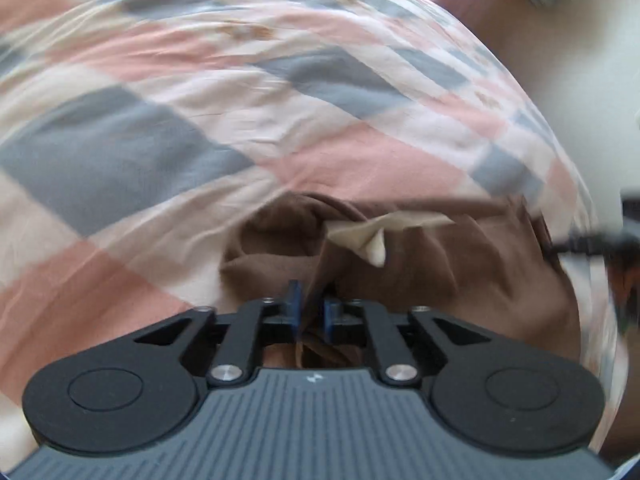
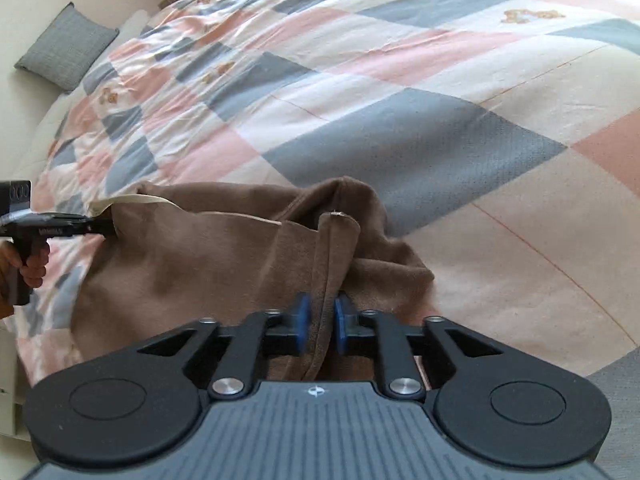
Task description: Fold clothes
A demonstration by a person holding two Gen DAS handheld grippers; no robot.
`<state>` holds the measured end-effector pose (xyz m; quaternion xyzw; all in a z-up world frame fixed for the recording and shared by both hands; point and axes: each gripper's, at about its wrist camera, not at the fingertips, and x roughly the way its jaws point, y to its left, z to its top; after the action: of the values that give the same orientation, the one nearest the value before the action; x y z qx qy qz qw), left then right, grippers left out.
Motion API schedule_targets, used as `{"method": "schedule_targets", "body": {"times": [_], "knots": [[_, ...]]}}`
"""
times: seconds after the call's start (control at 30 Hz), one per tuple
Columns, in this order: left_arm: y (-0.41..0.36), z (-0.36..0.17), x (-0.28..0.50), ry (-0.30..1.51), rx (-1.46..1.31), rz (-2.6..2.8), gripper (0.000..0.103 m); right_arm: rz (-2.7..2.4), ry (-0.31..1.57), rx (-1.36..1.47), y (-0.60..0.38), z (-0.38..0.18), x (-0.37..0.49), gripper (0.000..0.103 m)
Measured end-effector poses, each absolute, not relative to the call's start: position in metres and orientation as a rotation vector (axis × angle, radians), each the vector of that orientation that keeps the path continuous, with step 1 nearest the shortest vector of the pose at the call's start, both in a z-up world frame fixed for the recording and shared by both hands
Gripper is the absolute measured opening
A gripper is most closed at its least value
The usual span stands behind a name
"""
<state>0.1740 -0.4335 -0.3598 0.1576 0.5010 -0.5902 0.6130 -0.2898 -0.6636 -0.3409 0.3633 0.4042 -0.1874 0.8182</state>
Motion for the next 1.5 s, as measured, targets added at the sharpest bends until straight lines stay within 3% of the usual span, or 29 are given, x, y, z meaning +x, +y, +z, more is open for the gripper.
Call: {"method": "schedule_targets", "body": {"times": [0.07,0.13,0.2,0.4,0.77,0.83,0.9,1.0,1.07,1.13,1.17,1.27,1.33,1.37,1.4,1.43,1.5], "knots": [[-0.431,-0.365,0.179,1.178,0.304,-1.359,0.018,-0.422,0.817,0.8,-0.662,-0.344,-0.292,0.028],[-0.437,-0.365,0.183,1.188,0.282,-1.376,0.014,-0.422,0.778,0.804,-0.661,-0.344,-0.294,0.007],[-0.442,-0.361,0.182,1.153,0.29,-1.387,0.001,-0.437,0.774,0.755,-0.66,-0.337,-0.291,0.005],[-0.429,-0.332,0.191,0.987,0.255,-1.435,0.001,-0.456,0.645,0.713,-0.66,-0.311,-0.299,0.004],[-0.446,-0.381,0.19,1.027,0.336,-1.346,0.002,-0.588,0.715,0.876,-0.685,-0.363,-0.295,0.004],[-0.446,-0.378,0.194,1.036,0.308,-1.317,0.01,-0.647,0.706,0.873,-0.683,-0.361,-0.293,0.012],[-0.441,-0.371,0.2,1.02,0.282,-1.255,0.013,-0.756,0.711,0.825,-0.676,-0.351,-0.291,0.034],[-0.419,-0.354,0.204,1.008,0.23,-1.169,0.018,-0.835,0.686,0.746,-0.645,-0.328,-0.298,0.036],[-0.395,-0.343,0.198,1.034,0.194,-1.16,0.021,-0.78,0.658,0.791,-0.618,-0.318,-0.306,0.045],[-0.366,-0.336,0.184,1.096,0.162,-1.174,0.042,-0.732,0.66,0.849,-0.59,-0.314,-0.314,0.046],[-0.352,-0.336,0.175,1.143,0.145,-1.178,0.046,-0.715,0.673,0.88,-0.577,-0.316,-0.319,0.046],[-0.318,-0.344,0.147,1.265,0.097,-1.194,0.046,-0.712,0.704,0.938,-0.549,-0.328,-0.328,0.046],[-0.308,-0.353,0.129,1.312,0.108,-1.209,0.038,-0.711,0.708,0.971,-0.537,-0.336,-0.332,0.044],[-0.308,-0.358,0.123,1.323,0.116,-1.213,0.033,-0.71,0.71,0.988,-0.531,-0.34,-0.334,0.036],[-0.309,-0.362,0.119,1.336,0.118,-1.214,0.015,-0.709,0.711,1.005,-0.526,-0.344,-0.337,0.004],[-0.31,-0.364,0.118,1.336,0.121,-1.218,0.002,-0.713,0.707,1.018,-0.523,-0.346,-0.339,0.004],[-0.309,-0.357,0.116,1.29,0.138,-1.249,0.001,-0.736,0.68,1.03,-0.525,-0.343,-0.345,0.004]]}}
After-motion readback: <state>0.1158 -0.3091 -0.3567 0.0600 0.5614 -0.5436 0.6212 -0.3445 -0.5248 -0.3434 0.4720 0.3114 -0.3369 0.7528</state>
